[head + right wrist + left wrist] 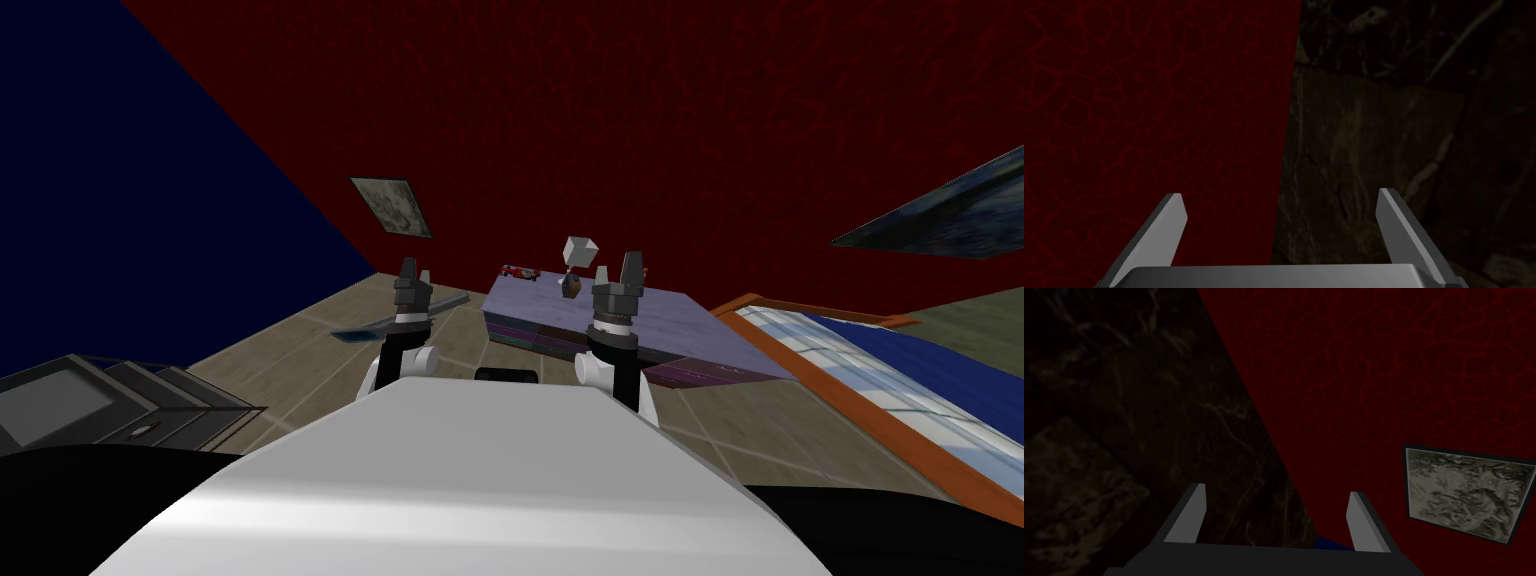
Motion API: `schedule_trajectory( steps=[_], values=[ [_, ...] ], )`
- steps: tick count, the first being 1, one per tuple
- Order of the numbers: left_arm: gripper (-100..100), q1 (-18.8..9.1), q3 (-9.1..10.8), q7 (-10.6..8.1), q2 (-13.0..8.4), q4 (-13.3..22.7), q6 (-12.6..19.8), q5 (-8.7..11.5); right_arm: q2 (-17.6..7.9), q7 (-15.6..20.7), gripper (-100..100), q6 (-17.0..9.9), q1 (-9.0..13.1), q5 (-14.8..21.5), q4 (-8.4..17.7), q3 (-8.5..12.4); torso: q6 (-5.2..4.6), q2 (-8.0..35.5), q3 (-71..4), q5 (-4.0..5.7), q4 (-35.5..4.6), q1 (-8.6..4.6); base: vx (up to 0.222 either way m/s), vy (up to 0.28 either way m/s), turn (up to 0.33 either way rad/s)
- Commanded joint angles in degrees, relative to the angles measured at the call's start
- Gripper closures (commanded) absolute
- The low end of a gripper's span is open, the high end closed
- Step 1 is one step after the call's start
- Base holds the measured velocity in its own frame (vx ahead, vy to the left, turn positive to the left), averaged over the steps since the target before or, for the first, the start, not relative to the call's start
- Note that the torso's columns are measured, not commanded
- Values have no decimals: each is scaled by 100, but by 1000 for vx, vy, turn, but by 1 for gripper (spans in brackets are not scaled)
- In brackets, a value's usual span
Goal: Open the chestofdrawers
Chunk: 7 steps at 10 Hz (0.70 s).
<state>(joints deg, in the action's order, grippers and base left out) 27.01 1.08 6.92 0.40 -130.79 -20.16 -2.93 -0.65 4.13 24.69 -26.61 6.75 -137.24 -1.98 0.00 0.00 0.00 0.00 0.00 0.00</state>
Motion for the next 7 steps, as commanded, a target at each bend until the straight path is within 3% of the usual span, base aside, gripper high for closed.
schedule_trajectory(
  steps=[1,7],
  values=[
    [0,0,0,0,0,0,0,0,0,0,0,0,0,0,0,0,0,232,-467,0,-235,0,0,0,0],
    [0,0,0,0,0,-1,-1,0,0,0,0,0,0,0,-2,0,0,2692,-5381,0,-2691,0,0,0,0]
  ],
)
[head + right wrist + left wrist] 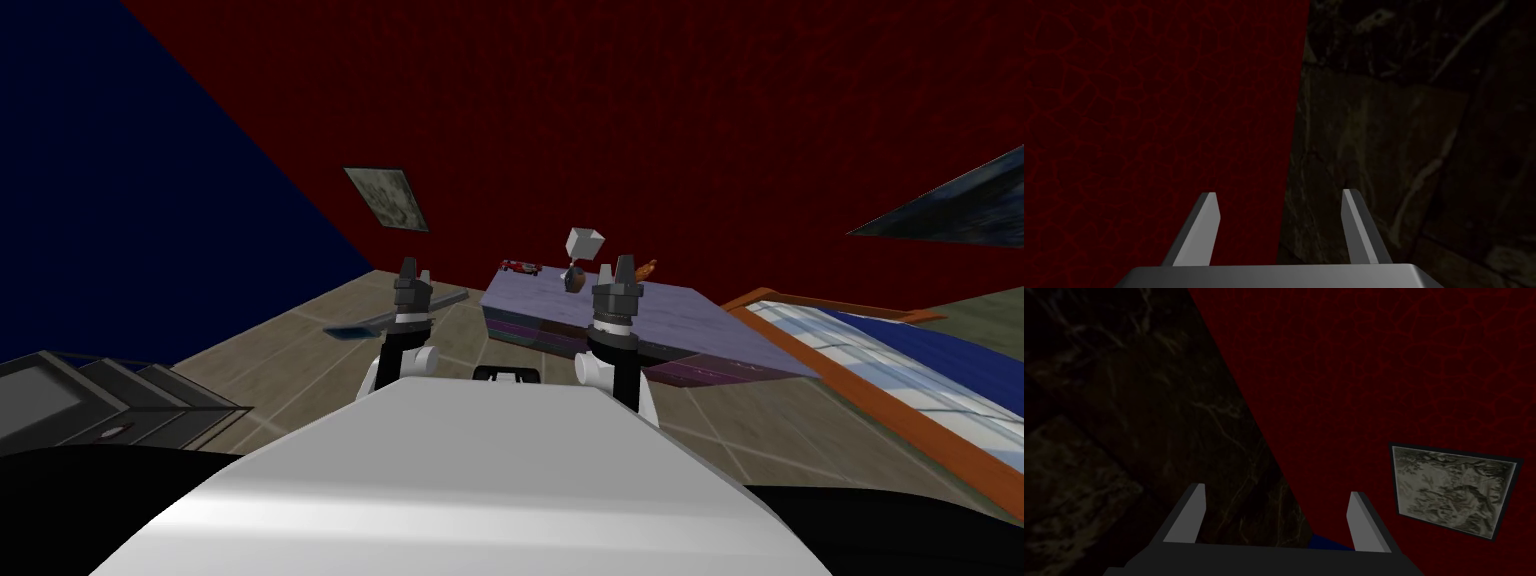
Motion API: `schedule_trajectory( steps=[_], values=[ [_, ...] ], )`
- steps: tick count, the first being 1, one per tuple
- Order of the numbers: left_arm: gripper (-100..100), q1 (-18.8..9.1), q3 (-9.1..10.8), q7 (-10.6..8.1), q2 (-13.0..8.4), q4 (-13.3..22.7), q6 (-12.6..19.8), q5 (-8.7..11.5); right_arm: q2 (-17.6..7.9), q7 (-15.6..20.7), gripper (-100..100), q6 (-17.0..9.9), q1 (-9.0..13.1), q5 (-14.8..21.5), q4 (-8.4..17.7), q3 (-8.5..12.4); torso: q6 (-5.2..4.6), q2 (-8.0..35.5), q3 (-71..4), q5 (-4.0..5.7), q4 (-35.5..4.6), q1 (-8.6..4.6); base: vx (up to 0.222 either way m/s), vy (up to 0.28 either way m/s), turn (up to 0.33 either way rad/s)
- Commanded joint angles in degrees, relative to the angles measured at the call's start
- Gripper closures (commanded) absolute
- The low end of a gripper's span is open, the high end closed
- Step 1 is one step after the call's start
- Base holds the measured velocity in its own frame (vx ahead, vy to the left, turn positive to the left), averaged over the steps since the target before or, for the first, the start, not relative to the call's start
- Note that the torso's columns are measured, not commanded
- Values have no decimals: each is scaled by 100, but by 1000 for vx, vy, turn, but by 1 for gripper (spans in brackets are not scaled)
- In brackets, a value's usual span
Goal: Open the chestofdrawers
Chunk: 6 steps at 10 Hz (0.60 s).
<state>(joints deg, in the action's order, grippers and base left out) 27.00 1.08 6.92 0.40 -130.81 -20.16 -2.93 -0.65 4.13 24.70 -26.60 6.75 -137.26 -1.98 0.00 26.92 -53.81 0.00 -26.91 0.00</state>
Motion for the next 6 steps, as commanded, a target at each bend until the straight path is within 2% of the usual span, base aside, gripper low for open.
schedule_trajectory(
  steps=[1,2,3,4,6],
  values=[
    [0,0,0,0,0,0,0,0,0,0,0,0,0,0,0,0,0,423,-846,0,-423,0,0,0,0],
    [0,0,0,0,0,0,0,0,0,0,0,0,0,0,0,0,0,846,-1691,0,-846,0,0,0,0],
    [0,0,0,0,0,0,0,0,-184,5,-100,-102,-2,84,84,4,0,1269,-2538,0,-1269,0,2,5,72],
    [0,0,0,0,0,2,0,0,-308,10,-100,-206,-4,170,169,8,1,1463,-2932,0,-1458,1,-7,8,95],
    [0,0,-1,0,0,3,1,0,-538,25,-100,-485,-12,426,417,19,0,1531,-3069,-1,-1531,2,-12,17,132]
  ],
)
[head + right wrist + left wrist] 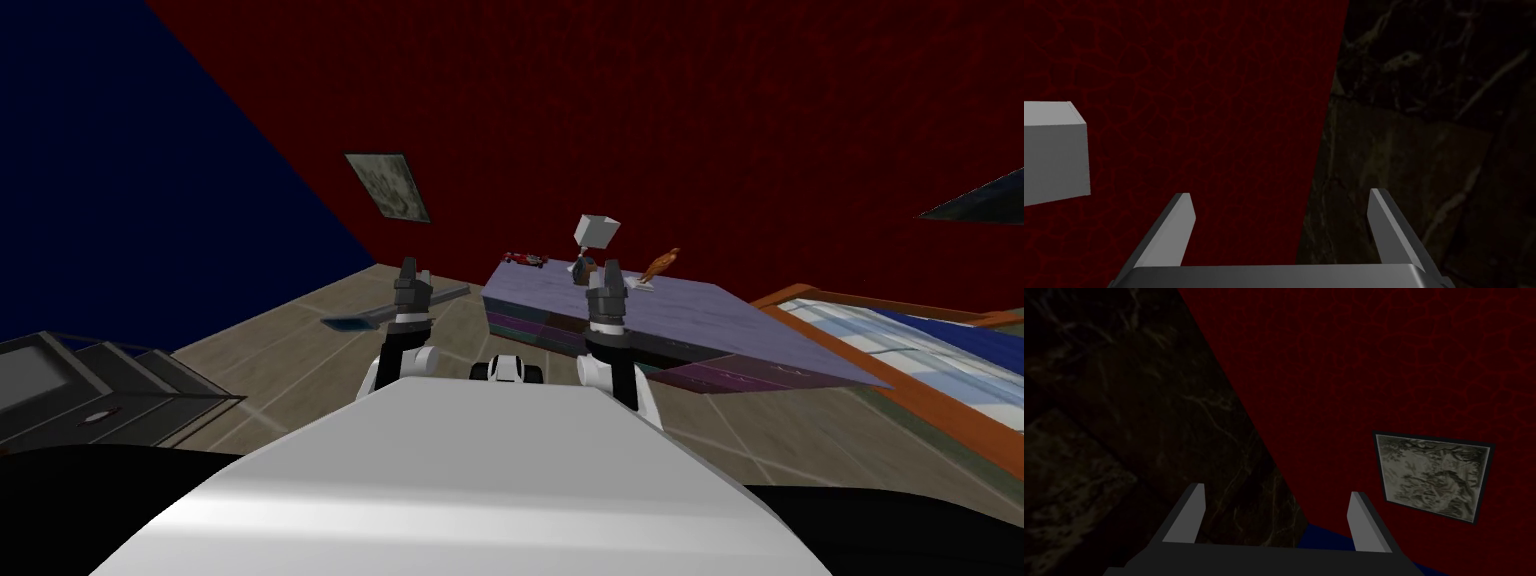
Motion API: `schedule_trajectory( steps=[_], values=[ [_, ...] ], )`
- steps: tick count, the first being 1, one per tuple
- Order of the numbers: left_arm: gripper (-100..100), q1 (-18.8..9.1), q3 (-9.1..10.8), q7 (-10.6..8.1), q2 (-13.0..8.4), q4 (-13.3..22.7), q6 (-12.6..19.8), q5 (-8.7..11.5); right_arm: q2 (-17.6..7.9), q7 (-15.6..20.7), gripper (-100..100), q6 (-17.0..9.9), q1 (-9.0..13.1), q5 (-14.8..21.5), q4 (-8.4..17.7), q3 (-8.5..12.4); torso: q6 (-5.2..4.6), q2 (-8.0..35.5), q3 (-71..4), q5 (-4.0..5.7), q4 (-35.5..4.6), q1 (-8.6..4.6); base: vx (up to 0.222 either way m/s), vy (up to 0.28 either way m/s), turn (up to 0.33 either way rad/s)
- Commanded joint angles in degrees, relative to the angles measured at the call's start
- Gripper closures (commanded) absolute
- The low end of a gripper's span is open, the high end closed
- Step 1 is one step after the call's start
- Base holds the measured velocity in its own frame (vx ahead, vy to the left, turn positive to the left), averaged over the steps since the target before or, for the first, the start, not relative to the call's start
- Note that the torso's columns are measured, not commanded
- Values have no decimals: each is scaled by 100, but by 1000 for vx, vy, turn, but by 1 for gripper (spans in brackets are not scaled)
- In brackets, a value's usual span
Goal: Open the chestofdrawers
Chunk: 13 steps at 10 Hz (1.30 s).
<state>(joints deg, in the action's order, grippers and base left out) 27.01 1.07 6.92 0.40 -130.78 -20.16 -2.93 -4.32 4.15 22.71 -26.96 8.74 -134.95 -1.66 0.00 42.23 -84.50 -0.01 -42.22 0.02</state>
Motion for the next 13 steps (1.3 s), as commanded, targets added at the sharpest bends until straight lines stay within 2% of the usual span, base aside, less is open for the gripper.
schedule_trajectory(
  steps=[1,2,3,4,5,6,7,8,9,10,11,12,13],
  values=[
    [0,0,0,0,0,0,0,0,-270,34,-100,-457,18,395,345,-7,1,3,-5,0,-5,2,-15,23,176],
    [0,0,0,0,0,0,0,0,-359,46,-100,-657,11,578,523,0,-1,6,-6,0,-6,0,-14,26,173],
    [0,0,0,0,0,0,0,0,-359,46,-100,-747,11,586,523,0,-1,7,-5,0,-7,1,-10,18,72],
    [0,0,0,0,0,0,0,0,-438,59,-100,-972,3,800,721,7,-2,4,-7,1,-7,-5,-7,18,158],
    [0,0,0,0,0,0,0,0,-438,59,-100,-1002,3,800,721,7,0,4,-7,1,-6,-3,-5,11,80],
    [0,1,0,0,0,0,0,0,-507,74,-100,-1252,-6,1034,907,13,-2,5,-7,1,-7,-5,-7,17,177],
    [0,0,0,0,0,0,0,0,-507,74,-100,-1280,-6,1034,935,13,2,4,-7,1,-6,-2,-6,13,82],
    [0,1,0,0,0,0,0,0,-565,89,-100,-1507,-17,1288,1163,18,-3,5,-7,0,-7,-3,-7,21,186],
    [0,0,0,0,0,0,0,0,-565,89,-100,-1580,-17,1288,1163,18,2,5,-6,1,-6,0,-4,15,89],
    [0,1,1,0,0,0,0,0,-611,105,-100,-1752,-29,1532,1403,23,-2,4,-7,0,-7,-2,-5,21,142],
    [0,0,0,0,0,0,0,0,-611,105,-100,-1898,-29,1559,1403,23,-1,7,-5,0,-7,0,-5,18,115],
    [0,1,0,0,0,0,0,0,-645,122,-100,-2055,-42,1782,1587,25,-1,5,-6,0,-7,-2,-5,23,218],
    [0,0,0,0,0,0,0,0,-645,122,-100,-2138,-42,1845,1655,25,1,5,-6,1,-6,0,-3,20,98]
  ],
)
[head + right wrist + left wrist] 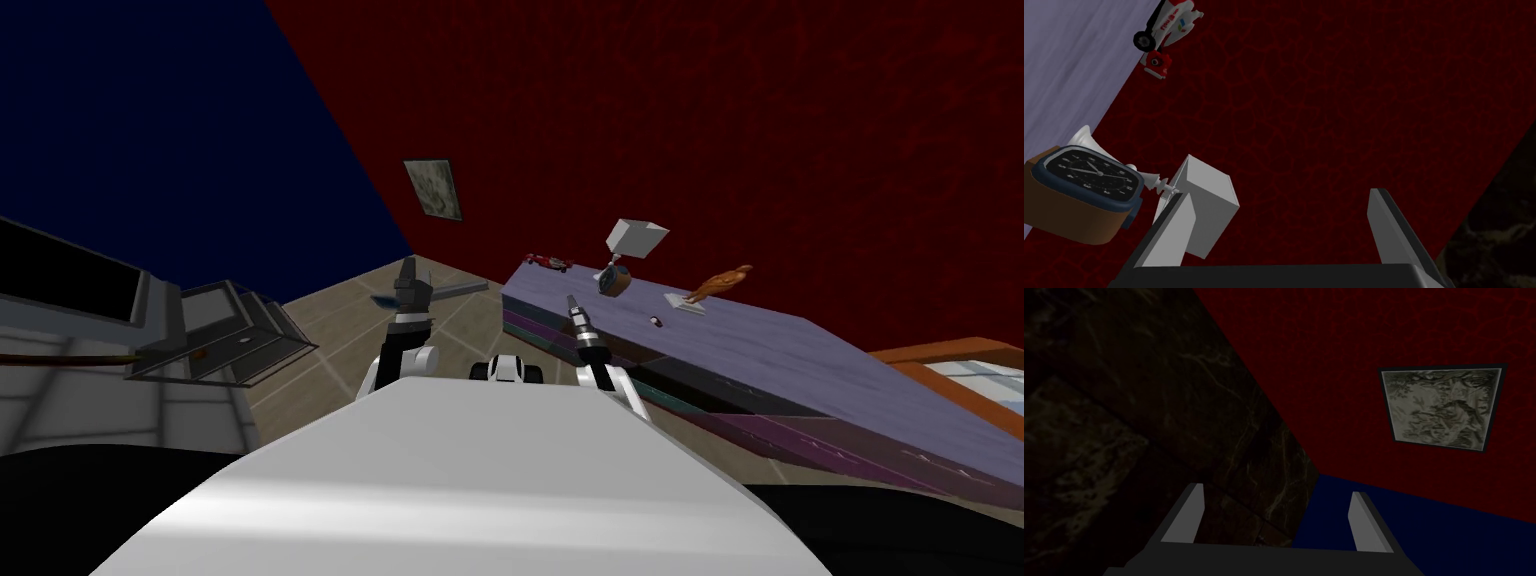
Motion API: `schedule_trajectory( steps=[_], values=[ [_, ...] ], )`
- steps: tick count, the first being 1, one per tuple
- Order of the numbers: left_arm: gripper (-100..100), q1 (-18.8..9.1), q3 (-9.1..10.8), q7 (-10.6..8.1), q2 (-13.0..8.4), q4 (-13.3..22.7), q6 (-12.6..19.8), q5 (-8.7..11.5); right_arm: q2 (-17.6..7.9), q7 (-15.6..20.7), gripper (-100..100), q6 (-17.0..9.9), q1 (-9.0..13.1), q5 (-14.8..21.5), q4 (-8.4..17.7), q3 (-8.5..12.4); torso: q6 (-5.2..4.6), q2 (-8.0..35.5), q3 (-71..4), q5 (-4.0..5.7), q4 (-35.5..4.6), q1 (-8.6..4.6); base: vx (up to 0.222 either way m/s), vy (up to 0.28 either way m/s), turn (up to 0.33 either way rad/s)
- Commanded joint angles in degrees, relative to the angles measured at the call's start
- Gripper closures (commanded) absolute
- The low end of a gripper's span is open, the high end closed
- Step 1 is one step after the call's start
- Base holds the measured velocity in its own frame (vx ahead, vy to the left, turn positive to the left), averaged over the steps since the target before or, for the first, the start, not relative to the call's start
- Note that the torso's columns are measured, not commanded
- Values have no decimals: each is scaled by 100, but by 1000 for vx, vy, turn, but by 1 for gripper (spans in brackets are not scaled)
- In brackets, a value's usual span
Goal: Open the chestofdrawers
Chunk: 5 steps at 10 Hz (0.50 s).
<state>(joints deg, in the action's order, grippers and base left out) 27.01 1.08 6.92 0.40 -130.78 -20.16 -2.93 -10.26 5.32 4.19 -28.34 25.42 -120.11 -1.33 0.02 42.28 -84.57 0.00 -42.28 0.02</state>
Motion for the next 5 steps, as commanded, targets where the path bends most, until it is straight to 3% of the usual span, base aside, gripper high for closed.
schedule_trajectory(
  steps=[1,2,5],
  values=[
    [0,1,1,0,0,0,0,0,-51,4,-100,-382,96,177,171,-7,-4,-1,-1,-1,0,-4,1,8,-17],
    [0,1,1,0,0,0,0,0,-74,21,-100,-574,82,450,412,-7,-4,-1,-1,1,0,-6,3,19,193],
    [0,0,0,0,0,0,0,0,-90,37,-100,-1092,68,788,703,-9,-1,0,0,0,0,1,1,22,150]
  ],
)
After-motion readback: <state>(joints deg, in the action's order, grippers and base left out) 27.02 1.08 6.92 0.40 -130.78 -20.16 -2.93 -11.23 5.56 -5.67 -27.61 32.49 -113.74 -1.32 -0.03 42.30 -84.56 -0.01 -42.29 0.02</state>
